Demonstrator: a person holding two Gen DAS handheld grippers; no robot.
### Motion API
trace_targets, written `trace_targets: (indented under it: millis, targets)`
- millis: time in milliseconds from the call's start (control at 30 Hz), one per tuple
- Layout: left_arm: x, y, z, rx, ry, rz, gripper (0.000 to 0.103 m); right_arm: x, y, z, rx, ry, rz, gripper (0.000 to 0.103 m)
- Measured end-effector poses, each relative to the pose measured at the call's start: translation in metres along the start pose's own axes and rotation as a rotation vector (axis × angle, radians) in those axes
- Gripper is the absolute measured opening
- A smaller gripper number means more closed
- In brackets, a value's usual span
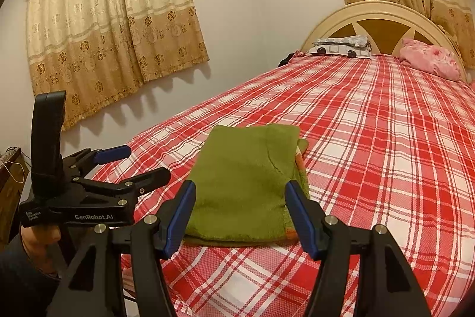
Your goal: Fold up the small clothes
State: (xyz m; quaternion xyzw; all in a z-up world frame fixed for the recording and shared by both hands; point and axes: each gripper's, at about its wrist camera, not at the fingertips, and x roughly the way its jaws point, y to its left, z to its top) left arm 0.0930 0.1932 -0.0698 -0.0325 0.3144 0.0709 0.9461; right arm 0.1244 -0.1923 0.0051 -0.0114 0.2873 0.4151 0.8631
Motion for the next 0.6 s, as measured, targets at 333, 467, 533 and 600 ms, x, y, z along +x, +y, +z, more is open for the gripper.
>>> trace_targets:
  millis: [333,467,533,600]
  targets:
    - [-0.004,0.011,0.005,-0.036,-0.021,0.019,0.103,0.001,0.005,-0.002,-0.015,0.013,0.01,0.064]
    - [-0.008,0.015,0.002,-0.043,-0.068,0.041,0.103,0.002,0.009,-0.004,-0.022,0.017,0.014,0.064]
    - [-0.009,0.016,0.003,-0.043,-0.083,0.054,0.103,0.002,0.009,-0.004,-0.022,0.017,0.015,0.064]
    - [-0.01,0.018,0.003,-0.046,-0.099,0.057,0.103,0.002,0.009,-0.004,-0.022,0.018,0.013,0.064]
